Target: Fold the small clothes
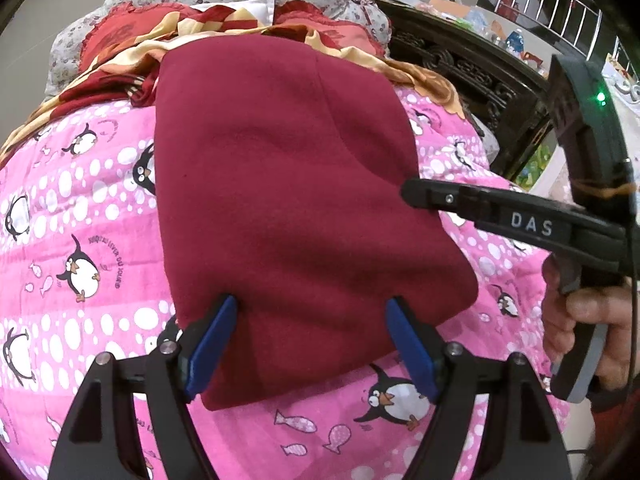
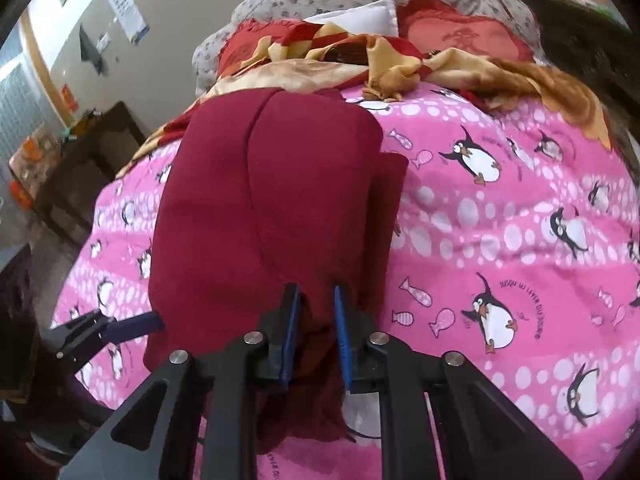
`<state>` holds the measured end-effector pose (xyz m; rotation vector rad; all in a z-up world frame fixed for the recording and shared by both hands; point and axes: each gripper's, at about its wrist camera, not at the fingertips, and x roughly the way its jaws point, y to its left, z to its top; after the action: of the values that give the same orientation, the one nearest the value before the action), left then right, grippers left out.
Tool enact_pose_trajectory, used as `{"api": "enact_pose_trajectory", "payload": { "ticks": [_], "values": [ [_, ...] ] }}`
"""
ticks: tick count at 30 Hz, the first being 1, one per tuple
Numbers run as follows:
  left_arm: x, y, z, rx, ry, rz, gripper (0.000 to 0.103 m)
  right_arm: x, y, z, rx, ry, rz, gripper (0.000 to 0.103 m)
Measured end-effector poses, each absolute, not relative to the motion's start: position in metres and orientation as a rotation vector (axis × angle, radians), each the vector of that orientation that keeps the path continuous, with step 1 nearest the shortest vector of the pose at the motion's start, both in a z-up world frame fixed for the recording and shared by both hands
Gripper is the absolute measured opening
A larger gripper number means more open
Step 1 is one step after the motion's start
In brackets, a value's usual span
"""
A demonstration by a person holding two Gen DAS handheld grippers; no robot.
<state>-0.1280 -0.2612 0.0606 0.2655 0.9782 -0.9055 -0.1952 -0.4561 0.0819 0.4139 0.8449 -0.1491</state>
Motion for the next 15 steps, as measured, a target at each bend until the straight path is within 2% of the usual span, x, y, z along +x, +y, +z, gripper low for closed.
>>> {"api": "enact_pose_trajectory", "payload": {
  "ticks": [3, 4, 5, 7, 15],
  "values": [
    [-0.117, -0.246, 0.072, 0.205, 0.964, -0.923, 0.081, -0.204, -0.460, 0.091, 0.457, 0.787, -0.122, 0.045],
    [-0.110, -0.239, 0.077, 0.173, 0.956, -0.918, 0.084, -0.207, -0.462, 0.093, 0.468, 0.762, -0.125, 0.056],
    [-0.104, -0.234, 0.079, 0.144, 0.953, -0.914, 0.089, -0.209, -0.465, 0.095, 0.472, 0.741, -0.139, 0.072],
    [-0.088, -0.225, 0.083, 0.051, 0.957, -0.914, 0.094, -0.211, -0.476, 0.093, 0.495, 0.705, -0.184, 0.090],
    [-0.044, -0.239, 0.053, -0.079, 1.053, -0.940, 0.096, -0.183, -0.507, 0.049, 0.732, 0.713, -0.065, 0.092]
  ]
}}
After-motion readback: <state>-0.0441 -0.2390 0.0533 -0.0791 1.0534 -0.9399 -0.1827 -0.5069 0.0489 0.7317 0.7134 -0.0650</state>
